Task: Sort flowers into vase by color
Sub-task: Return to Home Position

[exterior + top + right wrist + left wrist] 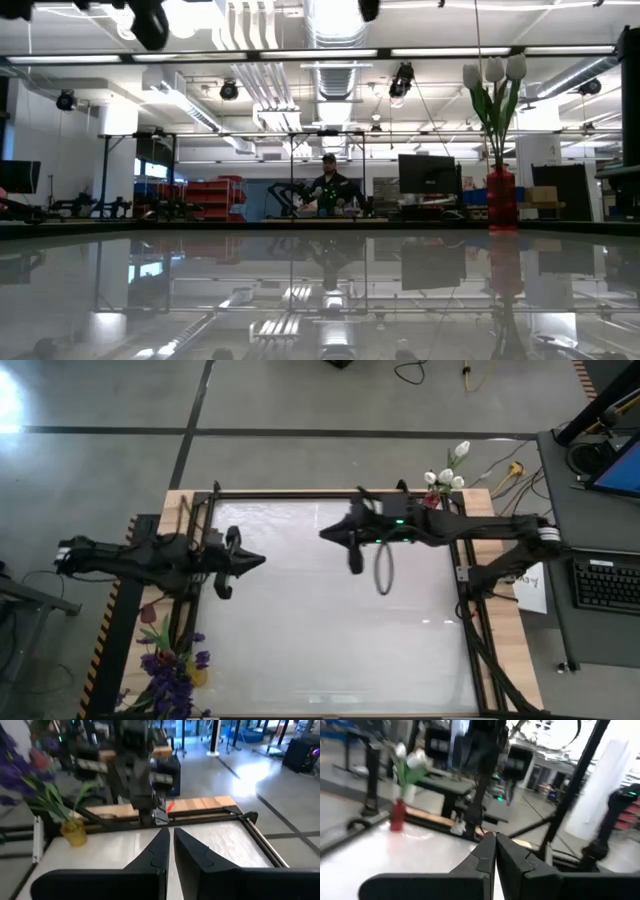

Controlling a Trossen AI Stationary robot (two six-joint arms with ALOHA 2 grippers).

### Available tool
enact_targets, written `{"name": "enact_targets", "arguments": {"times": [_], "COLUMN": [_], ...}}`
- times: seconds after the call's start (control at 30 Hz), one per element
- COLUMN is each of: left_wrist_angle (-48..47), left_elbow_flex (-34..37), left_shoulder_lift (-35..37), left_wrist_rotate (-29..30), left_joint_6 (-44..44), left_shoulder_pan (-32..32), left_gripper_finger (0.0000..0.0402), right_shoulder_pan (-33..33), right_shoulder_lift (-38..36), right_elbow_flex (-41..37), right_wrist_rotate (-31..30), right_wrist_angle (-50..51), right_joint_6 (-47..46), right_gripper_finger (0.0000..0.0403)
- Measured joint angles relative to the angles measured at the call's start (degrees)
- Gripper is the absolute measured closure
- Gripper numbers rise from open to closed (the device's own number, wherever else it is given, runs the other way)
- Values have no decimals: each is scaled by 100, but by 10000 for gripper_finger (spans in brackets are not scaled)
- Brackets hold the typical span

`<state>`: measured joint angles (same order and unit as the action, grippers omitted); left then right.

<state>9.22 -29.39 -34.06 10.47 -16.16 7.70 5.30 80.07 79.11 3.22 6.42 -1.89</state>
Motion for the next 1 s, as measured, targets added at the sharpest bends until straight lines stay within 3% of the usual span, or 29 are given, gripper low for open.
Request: {"name": "enact_targets", "arguments": {"times": [0.1, 0.17, 0.3, 0.53, 0.7, 1.0], "left_wrist_angle": [162, 211, 167, 30, -12, -36], "left_elbow_flex": [178, 217, 197, 2, -58, 15], "left_shoulder_lift": [-39, 20, 160, 165, -6, -426], "left_wrist_rotate": [-825, -992, -951, -952, -951, -610], "left_joint_6": [-267, -291, -423, -389, -253, 219], "left_shoulder_pan": [-497, -675, -762, -760, -758, -752], "left_gripper_finger": [401, 402, 401, 401, 401, 401], "right_shoulder_pan": [0, 0, 0, 0, 0, 0], "right_shoulder_lift": [-615, -1066, -1956, -3319, -3908, -4769], "right_elbow_flex": [-525, -845, -1461, -2107, -2334, -3176], "right_wrist_rotate": [-2, -14, -118, -173, -173, -194], "right_wrist_angle": [-211, -250, -173, 994, 1562, 1562], "right_joint_6": [-232, -350, -706, -811, -846, -172], "right_gripper_finger": [385, 385, 385, 385, 385, 385]}}
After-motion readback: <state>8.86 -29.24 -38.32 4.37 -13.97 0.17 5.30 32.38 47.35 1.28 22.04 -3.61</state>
